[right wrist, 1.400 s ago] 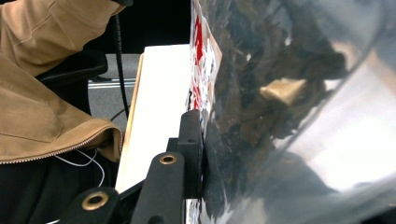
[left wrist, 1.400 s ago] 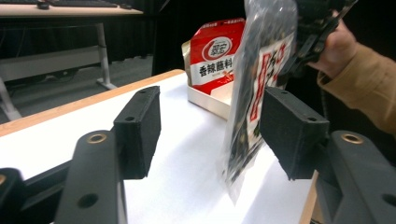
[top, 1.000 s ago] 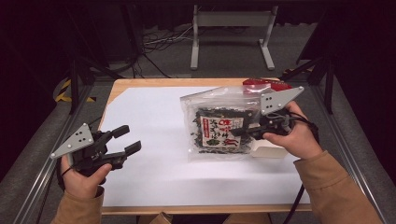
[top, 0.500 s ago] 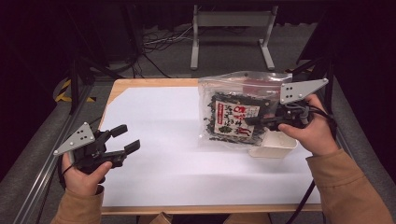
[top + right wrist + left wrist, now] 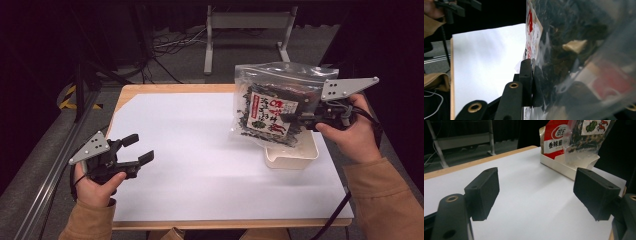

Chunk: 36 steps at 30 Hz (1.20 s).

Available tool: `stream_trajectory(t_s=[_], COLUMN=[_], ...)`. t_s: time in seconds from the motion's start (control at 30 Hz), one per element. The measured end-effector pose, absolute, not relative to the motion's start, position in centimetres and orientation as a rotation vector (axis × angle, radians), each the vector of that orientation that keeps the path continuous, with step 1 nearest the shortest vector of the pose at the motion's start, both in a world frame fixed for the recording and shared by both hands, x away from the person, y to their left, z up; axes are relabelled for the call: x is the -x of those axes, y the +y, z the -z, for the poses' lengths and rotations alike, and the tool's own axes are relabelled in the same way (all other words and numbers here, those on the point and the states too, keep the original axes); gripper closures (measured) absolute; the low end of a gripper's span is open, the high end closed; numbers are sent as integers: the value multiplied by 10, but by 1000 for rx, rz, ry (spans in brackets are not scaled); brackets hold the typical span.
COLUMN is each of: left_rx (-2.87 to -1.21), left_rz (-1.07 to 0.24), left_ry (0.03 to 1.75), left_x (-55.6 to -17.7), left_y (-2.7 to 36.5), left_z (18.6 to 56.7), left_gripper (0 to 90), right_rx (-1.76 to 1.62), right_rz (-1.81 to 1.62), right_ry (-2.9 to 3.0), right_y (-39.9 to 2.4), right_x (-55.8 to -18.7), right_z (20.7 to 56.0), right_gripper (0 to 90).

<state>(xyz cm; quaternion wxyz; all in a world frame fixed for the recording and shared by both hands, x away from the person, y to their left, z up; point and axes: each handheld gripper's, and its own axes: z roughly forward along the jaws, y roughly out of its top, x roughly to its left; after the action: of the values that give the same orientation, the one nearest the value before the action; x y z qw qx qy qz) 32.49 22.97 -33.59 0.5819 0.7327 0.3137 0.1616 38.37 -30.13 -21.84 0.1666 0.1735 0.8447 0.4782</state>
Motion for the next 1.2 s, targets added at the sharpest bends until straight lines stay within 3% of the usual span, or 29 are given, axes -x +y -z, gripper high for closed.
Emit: stream_trajectory(t_s=[0.37,1.2], left_rx=[-1715,-1705], left_rz=[-389,-412], left_ry=[745,771], left_x=[-333,-339], left_y=[227,229], left_z=[347,359], left_gripper=[168,164], right_rx=[-624,-900], right_rz=[-1317,-1200], right_ry=[2328,2236], right_y=[-329,-353], right_x=[-390,-400], right_z=[220,243], right_gripper=[744,744])
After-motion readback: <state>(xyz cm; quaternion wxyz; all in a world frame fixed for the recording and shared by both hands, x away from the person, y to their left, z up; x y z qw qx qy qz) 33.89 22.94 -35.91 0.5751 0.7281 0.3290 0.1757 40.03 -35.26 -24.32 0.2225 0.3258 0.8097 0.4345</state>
